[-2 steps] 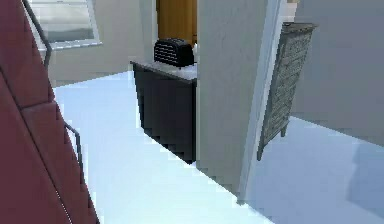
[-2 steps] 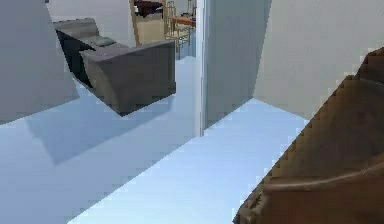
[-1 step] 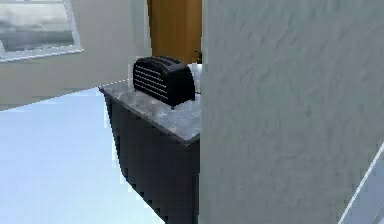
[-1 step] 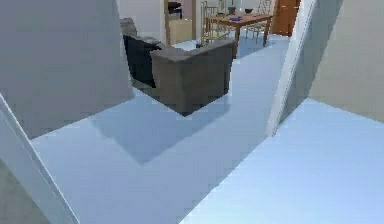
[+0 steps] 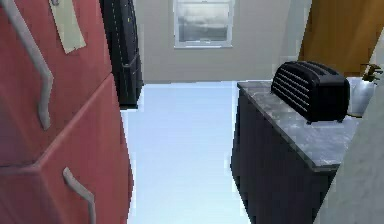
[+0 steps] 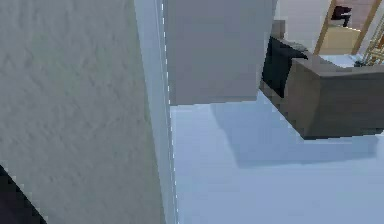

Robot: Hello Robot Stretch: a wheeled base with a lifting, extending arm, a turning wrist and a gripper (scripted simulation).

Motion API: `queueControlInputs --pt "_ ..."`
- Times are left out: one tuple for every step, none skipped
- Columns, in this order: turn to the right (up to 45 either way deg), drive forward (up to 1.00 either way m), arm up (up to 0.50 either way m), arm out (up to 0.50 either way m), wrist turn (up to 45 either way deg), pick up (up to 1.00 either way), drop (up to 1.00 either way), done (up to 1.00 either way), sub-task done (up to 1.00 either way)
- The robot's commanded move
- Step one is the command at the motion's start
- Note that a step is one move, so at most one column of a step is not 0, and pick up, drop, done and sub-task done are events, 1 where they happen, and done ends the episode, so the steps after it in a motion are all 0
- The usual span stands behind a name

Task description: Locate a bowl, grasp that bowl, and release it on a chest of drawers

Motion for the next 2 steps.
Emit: queueControlInputs --pt "0.0 0.3 0.0 0.0 0.0 0.0 0.0 0.0 0.0" --pt "-6.0 0.0 0.0 0.0 0.0 0.0 0.0 0.0 0.0"
